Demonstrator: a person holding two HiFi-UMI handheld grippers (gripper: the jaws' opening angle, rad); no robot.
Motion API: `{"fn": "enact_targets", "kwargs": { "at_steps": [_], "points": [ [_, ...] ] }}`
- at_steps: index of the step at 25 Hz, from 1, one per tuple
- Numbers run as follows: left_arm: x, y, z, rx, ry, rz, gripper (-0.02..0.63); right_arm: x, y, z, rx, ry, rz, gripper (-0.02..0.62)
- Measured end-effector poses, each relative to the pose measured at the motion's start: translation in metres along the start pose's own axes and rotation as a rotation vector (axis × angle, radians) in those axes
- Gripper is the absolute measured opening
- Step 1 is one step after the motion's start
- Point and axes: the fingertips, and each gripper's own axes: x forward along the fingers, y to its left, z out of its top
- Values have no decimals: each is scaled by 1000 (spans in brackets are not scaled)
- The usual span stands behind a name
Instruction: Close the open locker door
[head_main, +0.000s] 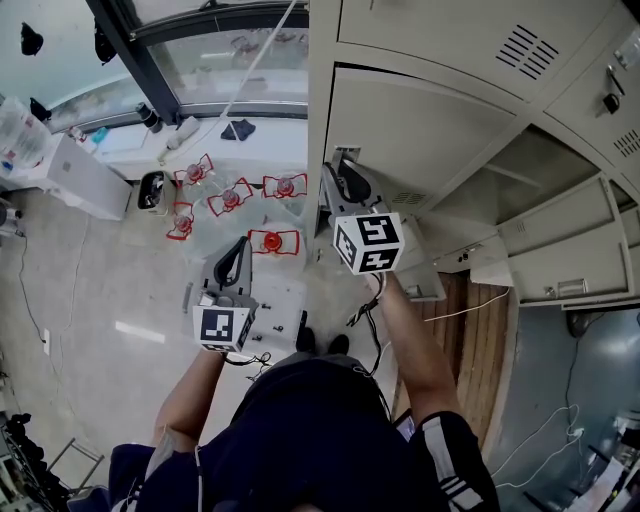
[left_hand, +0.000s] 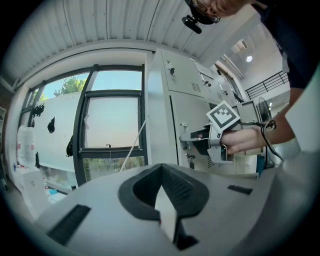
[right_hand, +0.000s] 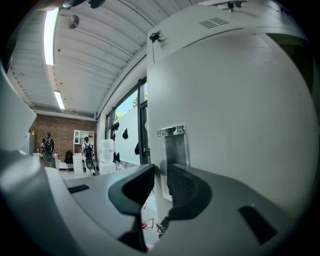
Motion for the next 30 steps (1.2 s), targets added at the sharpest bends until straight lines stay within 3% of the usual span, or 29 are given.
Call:
{"fn": "enact_targets", "kwargs": {
  "at_steps": [9, 30],
  "points": [
    [6, 0, -1, -4, 3, 0, 3, 4, -3, 1, -3, 0, -6, 58],
    [8, 9, -3, -27, 7, 17, 3, 8, -9, 4, -220, 28, -237, 57]
  ]
}}
